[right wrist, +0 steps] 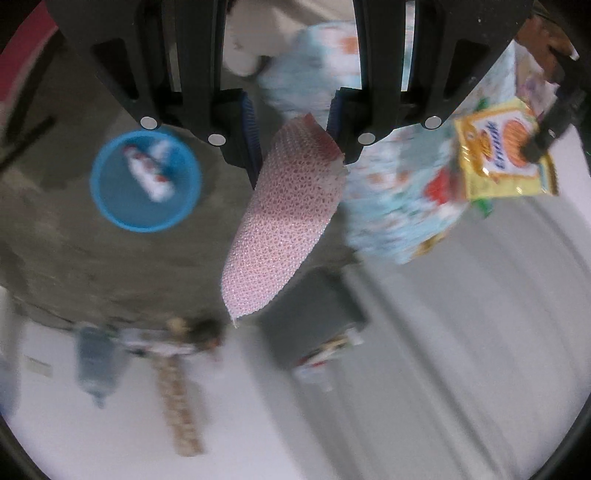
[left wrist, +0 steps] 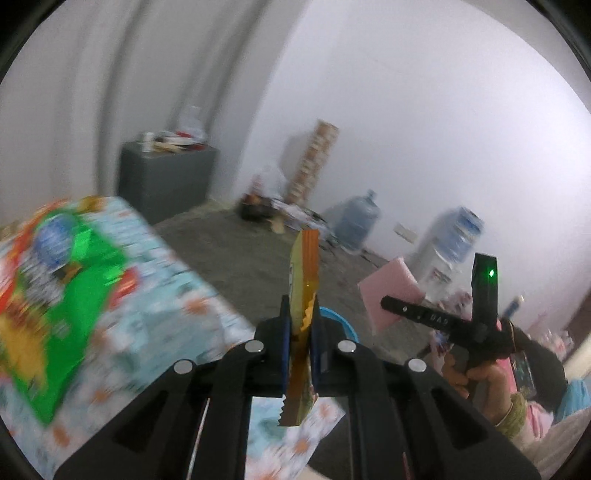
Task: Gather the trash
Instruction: 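Carry sponge and packet over the wastebasket and open both tools, then move both tools back to the bed toward the green chip bag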
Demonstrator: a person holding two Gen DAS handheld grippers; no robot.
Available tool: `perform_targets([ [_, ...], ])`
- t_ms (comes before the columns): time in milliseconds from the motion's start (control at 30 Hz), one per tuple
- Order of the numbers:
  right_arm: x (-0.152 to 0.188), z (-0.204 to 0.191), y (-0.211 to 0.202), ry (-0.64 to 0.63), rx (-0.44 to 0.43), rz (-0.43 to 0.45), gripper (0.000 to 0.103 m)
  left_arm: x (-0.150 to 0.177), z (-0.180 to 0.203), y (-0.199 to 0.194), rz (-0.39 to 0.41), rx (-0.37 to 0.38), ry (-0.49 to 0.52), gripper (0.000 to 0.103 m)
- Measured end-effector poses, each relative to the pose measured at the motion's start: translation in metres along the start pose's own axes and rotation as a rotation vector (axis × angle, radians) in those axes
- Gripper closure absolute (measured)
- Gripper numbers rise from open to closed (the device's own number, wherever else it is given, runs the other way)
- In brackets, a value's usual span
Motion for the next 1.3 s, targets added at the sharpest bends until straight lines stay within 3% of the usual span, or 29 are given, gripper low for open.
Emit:
perform_targets([
  [200,0.023,0.079,0.014,0.138,0.126,-0.060,0.074,-0.009,0.054,0.108,-0.190,0.056,0.078,0.095],
  [400,0.047,0.141,0.061,0.264,0.164,-0.163,0.073,0.018,0.087,0.238,-0.439,0.008,0.124,0.095],
  [567,0.060,0.178,0.113,0.346,0.173,-0.249,0.072,0.047,0.097,0.324,-0.555,-0.048,0.161,0.094],
  [667,0.060,0.200,0.142,0.373,0.189,-0.272,0.068,0.056,0.098,0.368,-0.588,-0.072,0.157,0.093],
  [733,0.061,0.209,0.156,0.389,0.198,-0.286,0.059,0.063,0.101,0.392,-0.598,-0.085,0.173,0.086],
  [767,0.062,0.216,0.166,0.407,0.187,-0.282,0.048,0.067,0.099,0.405,-0.613,-0.104,0.167,0.084],
  [833,0.064,0.222,0.174,0.427,0.217,-0.294,0.042,0.071,0.097,0.416,-0.628,-0.140,0.140,0.071],
  [1000,0.073,0.216,0.165,0.467,0.195,-0.266,0.038,0.065,0.094,0.410,-0.603,-0.129,0.124,0.056],
  [1167,0.072,0.204,0.141,0.425,0.195,-0.228,0.037,0.047,0.106,0.379,-0.539,-0.111,0.156,0.050],
  [1300,0.055,0.182,0.123,0.340,0.230,-0.179,0.028,0.022,0.115,0.331,-0.469,-0.072,0.144,0.043],
])
Point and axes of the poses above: each gripper's, at about its wrist camera, not at the fingertips, and y roughly the way its jaws point, z to its right, x to its underside, the point moved 4 cm from there along y, roughly the way its jaws point, and after that the axes turned 14 degrees about -y, right-handed, at the moved point
